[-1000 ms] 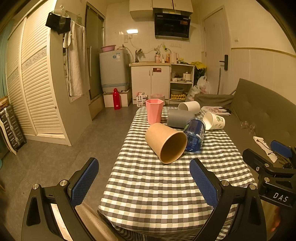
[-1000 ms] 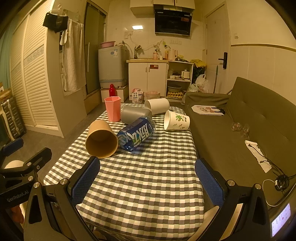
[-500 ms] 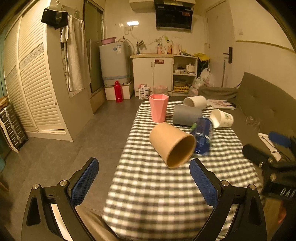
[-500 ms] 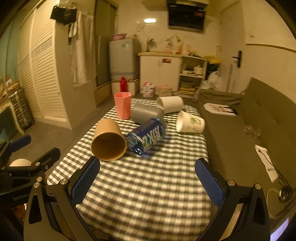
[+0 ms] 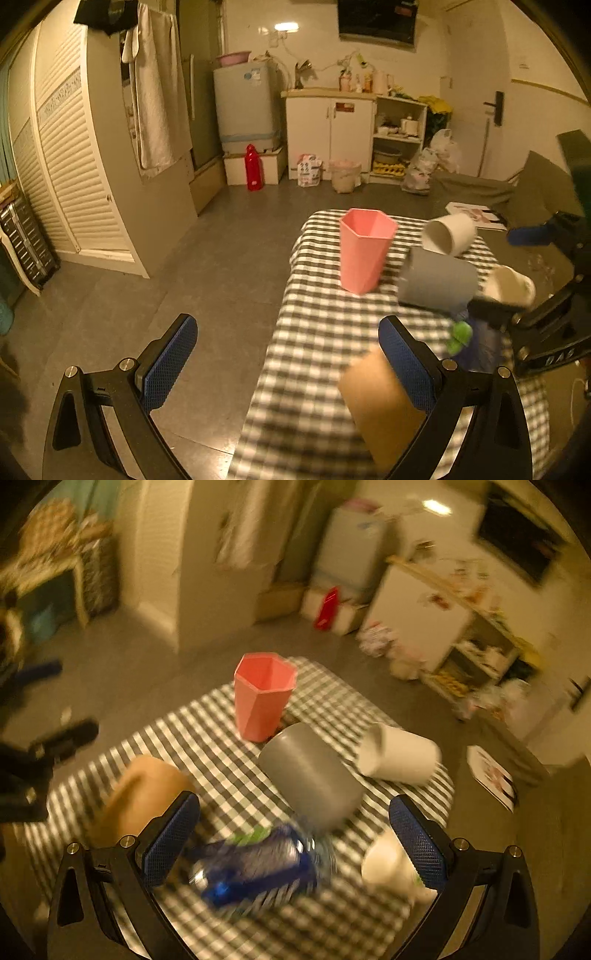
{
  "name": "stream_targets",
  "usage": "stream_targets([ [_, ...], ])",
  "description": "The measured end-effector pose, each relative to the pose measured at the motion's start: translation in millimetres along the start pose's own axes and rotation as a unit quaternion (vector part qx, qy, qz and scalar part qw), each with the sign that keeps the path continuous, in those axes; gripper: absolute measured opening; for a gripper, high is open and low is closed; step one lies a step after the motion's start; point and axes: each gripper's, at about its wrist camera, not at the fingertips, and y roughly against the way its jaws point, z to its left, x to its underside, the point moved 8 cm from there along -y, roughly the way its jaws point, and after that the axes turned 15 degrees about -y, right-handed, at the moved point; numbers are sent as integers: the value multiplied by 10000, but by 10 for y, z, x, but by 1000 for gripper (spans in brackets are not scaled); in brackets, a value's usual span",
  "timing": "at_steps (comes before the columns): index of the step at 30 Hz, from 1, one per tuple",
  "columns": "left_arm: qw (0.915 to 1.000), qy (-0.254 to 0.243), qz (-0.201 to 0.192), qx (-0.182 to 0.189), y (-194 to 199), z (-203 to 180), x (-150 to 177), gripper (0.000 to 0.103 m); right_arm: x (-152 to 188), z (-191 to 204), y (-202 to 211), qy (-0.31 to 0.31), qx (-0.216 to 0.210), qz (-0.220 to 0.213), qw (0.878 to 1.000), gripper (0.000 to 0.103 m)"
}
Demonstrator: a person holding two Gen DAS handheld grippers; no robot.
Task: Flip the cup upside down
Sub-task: 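Reach the right gripper to the grey cup and grasp it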
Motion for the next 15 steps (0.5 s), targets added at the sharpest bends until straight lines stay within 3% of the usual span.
stream_targets([
  [7,9995,82,290,-11,-503,3,-56,101,-53,-133,-856,362,-34,808,9961,102],
  [15,9986,152,493,114,-750,27,24,101,24,-209,-1250,610,-44,1312,9895,94],
])
